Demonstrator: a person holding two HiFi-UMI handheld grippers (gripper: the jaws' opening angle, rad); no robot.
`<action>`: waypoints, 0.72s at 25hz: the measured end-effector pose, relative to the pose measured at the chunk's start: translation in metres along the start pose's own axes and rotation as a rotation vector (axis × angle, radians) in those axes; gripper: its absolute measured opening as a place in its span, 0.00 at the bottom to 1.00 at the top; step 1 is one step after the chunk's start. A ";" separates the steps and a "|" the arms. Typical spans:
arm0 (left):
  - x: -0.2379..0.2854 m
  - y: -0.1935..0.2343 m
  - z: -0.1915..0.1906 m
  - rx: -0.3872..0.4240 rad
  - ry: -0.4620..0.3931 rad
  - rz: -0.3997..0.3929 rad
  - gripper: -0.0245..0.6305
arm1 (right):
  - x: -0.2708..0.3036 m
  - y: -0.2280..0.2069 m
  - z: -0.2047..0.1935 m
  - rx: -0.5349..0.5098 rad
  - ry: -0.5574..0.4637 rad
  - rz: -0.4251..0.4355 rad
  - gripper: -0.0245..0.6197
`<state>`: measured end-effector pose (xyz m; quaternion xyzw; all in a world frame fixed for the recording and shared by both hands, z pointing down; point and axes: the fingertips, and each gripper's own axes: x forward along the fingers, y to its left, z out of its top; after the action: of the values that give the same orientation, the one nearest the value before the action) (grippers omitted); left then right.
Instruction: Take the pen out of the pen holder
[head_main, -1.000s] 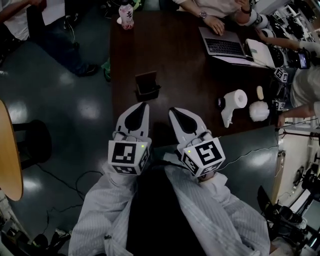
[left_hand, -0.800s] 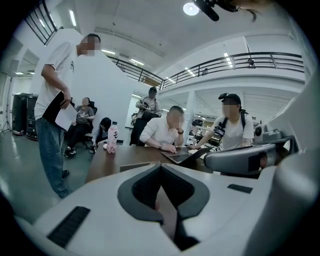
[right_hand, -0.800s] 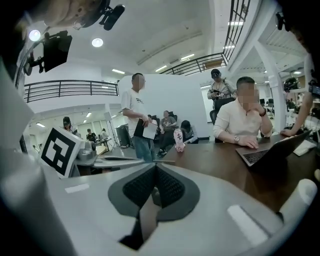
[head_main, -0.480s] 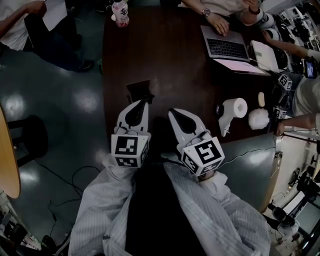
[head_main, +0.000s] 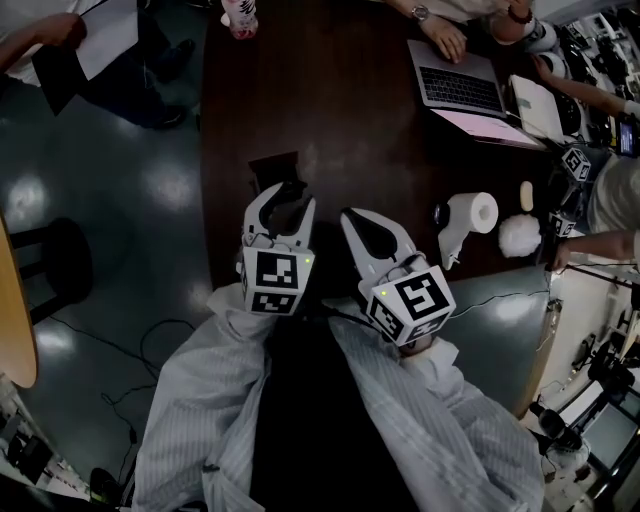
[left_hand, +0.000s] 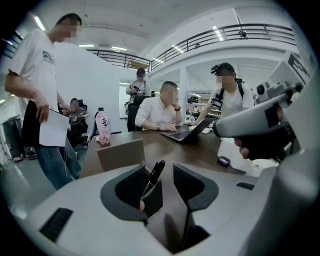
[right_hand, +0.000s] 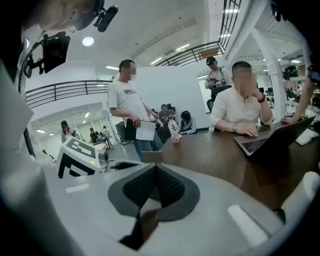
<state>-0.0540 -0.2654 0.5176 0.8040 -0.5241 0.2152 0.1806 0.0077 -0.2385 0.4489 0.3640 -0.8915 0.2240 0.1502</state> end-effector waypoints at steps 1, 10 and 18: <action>0.003 0.002 -0.002 0.022 0.011 0.008 0.28 | -0.001 -0.001 -0.001 0.003 0.003 -0.001 0.04; 0.021 0.007 -0.005 0.050 0.029 0.046 0.28 | -0.011 -0.012 -0.008 0.046 0.004 -0.026 0.04; 0.026 0.009 -0.011 -0.040 0.027 0.048 0.20 | -0.017 -0.016 -0.013 0.080 -0.006 -0.038 0.04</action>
<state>-0.0549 -0.2831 0.5417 0.7844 -0.5451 0.2198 0.1981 0.0318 -0.2322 0.4570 0.3870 -0.8753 0.2555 0.1373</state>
